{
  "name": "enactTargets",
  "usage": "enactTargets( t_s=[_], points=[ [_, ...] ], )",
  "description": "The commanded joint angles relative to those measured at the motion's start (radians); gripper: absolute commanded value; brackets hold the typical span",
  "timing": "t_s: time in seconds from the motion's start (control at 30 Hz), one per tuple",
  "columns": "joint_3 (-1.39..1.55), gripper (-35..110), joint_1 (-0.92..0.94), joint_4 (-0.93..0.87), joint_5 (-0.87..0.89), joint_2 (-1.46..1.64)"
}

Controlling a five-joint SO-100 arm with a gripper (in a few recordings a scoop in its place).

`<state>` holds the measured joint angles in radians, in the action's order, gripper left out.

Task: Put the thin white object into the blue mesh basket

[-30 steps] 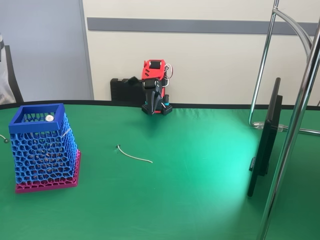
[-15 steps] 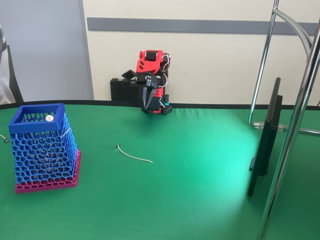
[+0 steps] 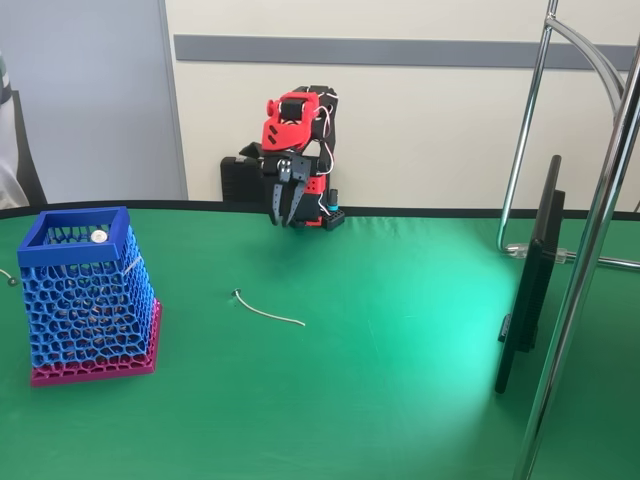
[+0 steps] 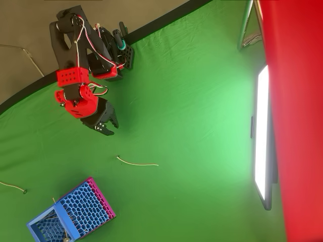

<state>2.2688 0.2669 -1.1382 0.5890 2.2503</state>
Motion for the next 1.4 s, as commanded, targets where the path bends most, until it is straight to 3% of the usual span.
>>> enactTargets(
  t_s=[0.0,0.5,1.37],
  points=[
    [-0.069,15,0.008,-0.011,0.052,-0.071],
    [-0.486,13,0.063,-0.187,0.137,-0.488],
    [-1.065,12,0.175,-0.282,0.008,-1.074]
  ],
)
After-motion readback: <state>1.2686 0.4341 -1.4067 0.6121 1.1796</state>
